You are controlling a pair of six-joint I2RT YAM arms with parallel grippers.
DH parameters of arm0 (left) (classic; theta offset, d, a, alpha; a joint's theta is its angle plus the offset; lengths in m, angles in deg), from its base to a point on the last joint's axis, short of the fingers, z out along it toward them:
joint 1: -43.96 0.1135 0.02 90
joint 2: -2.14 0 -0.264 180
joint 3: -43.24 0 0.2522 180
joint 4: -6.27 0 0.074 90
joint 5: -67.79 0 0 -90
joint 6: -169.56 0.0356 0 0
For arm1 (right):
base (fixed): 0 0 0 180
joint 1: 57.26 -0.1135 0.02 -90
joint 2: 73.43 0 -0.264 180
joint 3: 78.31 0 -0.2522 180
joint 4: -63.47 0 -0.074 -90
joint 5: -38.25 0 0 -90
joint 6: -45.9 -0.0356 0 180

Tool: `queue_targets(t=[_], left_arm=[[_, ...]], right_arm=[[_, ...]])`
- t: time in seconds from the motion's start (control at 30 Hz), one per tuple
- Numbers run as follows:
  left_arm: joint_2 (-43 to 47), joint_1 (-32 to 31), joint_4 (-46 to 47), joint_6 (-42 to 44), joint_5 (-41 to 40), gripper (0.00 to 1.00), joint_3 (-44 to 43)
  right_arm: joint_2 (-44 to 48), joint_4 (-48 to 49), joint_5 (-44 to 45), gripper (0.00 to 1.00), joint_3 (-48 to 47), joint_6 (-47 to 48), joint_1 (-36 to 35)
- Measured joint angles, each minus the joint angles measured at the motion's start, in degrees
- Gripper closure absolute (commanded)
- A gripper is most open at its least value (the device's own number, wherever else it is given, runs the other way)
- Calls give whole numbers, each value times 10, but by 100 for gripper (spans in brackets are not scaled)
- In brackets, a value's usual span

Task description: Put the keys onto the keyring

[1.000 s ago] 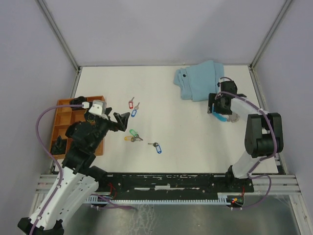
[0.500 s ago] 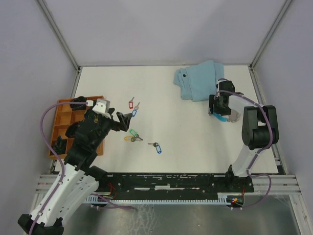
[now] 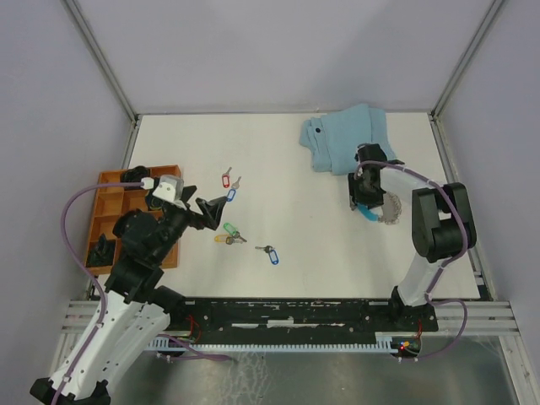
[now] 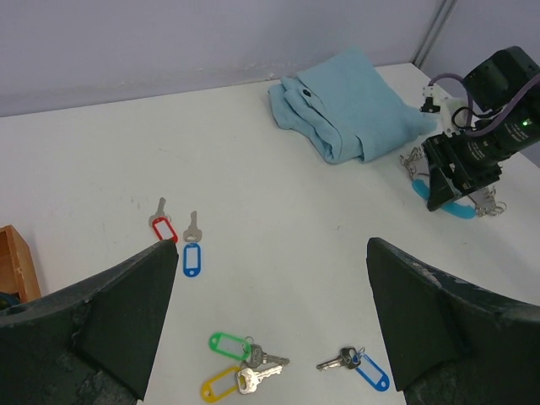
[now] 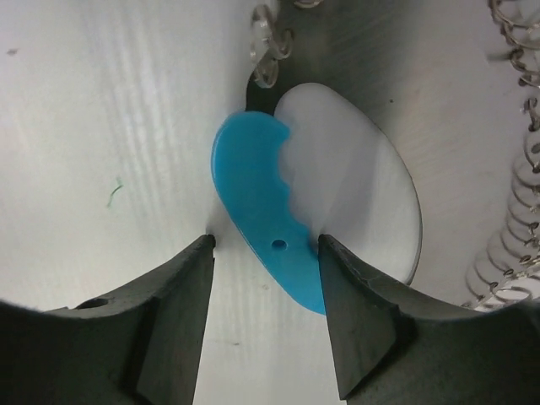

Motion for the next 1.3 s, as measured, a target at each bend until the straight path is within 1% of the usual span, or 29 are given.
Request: queue_targets(t=[0.1,0.3,0.47,0.63,0.73,0.87,0.97,1.07,1.2,1.3], left_arm=[[8,-4,0,0,1,0,0],[21,-18,0,0,1,0,0],[22,-24,0,0,1,0,0],[26,-25,0,0,6,0,0],[21,-25,0,-1,16,0,-1],[2,-26,-2,-3,22,1,-6],[-20,-26,-2,-16,35,0,-14],[-47,-26,3,-42,56,1,-17],[-90,-26,21,-90,85,6,-17],[-137,-26,47,-127,111,10,-16]], right_arm=[[5,-17,3,42,5,-18,-37],[21,-35,3,44,23,-75,-137],[30,-39,-1,39,31,-130,-219],[31,-45,-22,35,28,-136,-271],[39,-62,-29,32,18,-118,-278],[70,-94,-8,28,-15,-82,-274],[107,-98,6,31,-24,-57,-262],[136,-98,4,33,-18,-43,-229],[153,-83,-9,33,8,-39,-183],[153,-73,-12,34,27,-39,-173]])
